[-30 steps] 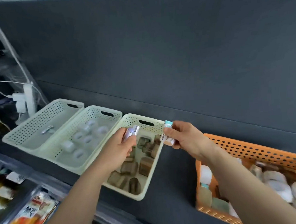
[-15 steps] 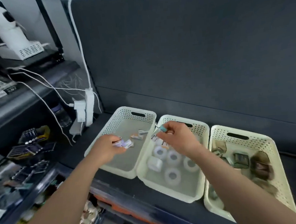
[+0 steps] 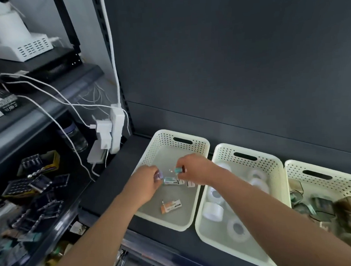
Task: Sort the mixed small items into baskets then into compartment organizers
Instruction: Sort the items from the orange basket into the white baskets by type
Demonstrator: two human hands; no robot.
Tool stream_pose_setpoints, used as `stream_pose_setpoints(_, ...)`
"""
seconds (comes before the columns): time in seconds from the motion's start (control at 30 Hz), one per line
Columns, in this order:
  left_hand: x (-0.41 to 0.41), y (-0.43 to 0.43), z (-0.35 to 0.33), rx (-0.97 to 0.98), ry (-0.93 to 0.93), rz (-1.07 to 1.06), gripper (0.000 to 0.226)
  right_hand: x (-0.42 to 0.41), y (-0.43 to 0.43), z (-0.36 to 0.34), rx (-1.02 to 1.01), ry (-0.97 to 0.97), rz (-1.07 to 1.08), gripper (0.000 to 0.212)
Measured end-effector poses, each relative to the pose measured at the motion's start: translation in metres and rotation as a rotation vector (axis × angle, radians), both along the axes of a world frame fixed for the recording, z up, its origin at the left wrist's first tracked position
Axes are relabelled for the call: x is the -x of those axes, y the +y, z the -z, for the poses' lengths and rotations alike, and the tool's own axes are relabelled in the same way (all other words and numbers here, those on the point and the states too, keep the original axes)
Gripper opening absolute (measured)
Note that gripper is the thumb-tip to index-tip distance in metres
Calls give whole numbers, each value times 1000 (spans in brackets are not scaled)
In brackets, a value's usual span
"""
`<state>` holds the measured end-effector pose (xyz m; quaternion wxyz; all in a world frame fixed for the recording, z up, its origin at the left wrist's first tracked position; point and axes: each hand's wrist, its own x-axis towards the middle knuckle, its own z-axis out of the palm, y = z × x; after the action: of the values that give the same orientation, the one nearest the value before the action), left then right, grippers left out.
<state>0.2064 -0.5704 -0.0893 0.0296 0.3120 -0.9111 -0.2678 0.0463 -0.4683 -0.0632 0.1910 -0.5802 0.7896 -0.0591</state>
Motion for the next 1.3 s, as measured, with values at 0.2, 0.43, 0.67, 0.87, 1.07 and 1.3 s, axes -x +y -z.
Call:
stream_pose_setpoints(0.2, -3, 9, 0, 260, -98, 58, 22, 6, 6, 4, -36, 210, 33, 23)
stream_pose_setpoints(0.43, 18, 55, -42, 500, 185, 137, 13, 9, 99, -42, 234, 72, 300, 40)
stream_pose_setpoints(0.67, 104, 183, -77, 373, 406, 391, 35, 31, 256, -57, 346, 55, 577, 41)
stream_pose_setpoints(0.87, 177, 314, -70, 162, 449, 588, 19, 79, 407, -57, 361, 101, 819, 36)
stream_pose_setpoints(1.07, 256, 439, -66, -23, 414, 664, 18, 152, 551, -51, 271, 121, 968, 36)
stream_pose_setpoints(1.3, 336, 513, -51, 51, 167, 650, 32, 226, 628, -33, 88, 117, 917, 28)
